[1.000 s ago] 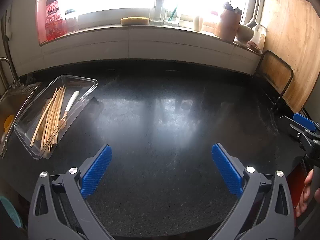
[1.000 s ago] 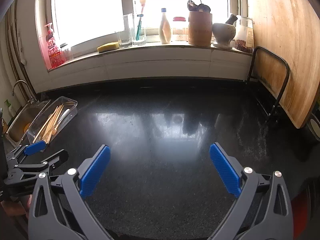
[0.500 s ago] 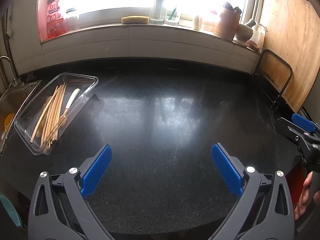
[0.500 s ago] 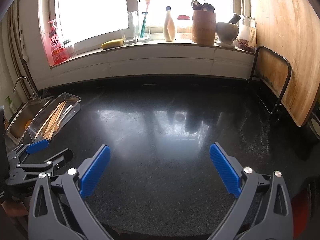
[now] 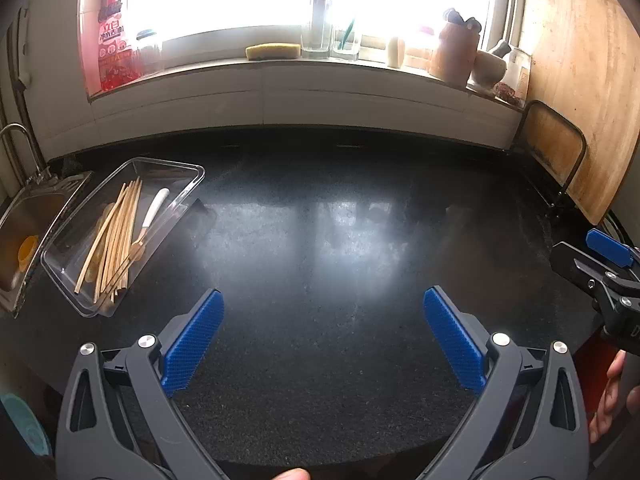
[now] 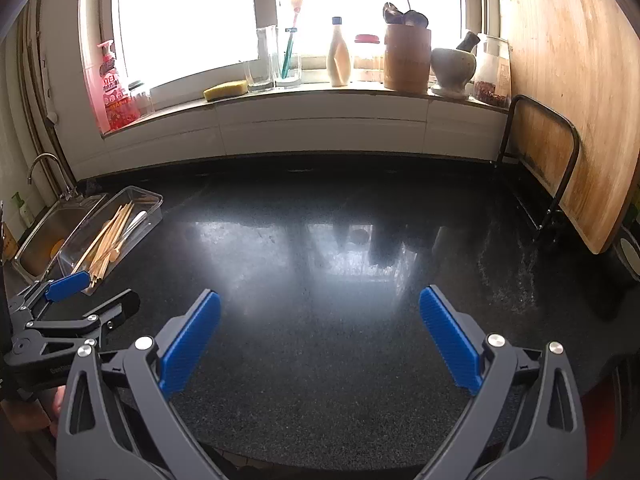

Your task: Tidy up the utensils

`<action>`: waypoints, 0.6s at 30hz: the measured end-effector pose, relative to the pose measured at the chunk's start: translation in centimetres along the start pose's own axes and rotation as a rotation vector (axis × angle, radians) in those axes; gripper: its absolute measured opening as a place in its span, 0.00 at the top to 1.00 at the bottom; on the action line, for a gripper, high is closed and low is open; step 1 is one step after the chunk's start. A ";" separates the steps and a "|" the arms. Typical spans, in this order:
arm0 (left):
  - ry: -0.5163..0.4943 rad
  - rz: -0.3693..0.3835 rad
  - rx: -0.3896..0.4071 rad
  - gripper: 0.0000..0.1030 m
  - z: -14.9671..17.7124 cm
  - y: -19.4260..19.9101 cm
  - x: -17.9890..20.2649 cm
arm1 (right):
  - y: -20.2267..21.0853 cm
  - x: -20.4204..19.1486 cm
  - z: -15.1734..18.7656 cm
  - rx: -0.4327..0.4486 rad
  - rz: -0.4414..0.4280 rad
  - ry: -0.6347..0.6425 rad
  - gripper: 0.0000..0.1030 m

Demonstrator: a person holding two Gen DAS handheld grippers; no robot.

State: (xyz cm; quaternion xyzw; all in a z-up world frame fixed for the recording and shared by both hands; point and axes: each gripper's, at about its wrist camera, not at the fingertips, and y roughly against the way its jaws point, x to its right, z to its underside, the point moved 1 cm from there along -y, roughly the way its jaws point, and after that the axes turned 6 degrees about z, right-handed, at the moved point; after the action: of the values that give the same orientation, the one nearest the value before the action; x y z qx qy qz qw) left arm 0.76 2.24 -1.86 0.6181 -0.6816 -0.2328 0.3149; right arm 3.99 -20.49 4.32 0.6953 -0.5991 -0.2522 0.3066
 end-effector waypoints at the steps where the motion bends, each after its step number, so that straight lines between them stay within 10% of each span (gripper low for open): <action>1: -0.001 0.000 0.000 0.05 0.0 0.1 0.0 | 0.0 0.0 0.0 0.000 -0.001 0.001 0.07; 18: -0.006 -0.007 -0.006 0.05 0.2 -0.1 -0.3 | -0.2 -0.4 0.1 -0.010 -0.008 0.015 0.07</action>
State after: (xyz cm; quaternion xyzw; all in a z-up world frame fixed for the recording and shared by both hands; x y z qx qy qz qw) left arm 0.75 2.53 -2.12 0.6188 -0.6797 -0.2377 0.3139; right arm 3.95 -20.09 4.09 0.6982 -0.5926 -0.2511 0.3136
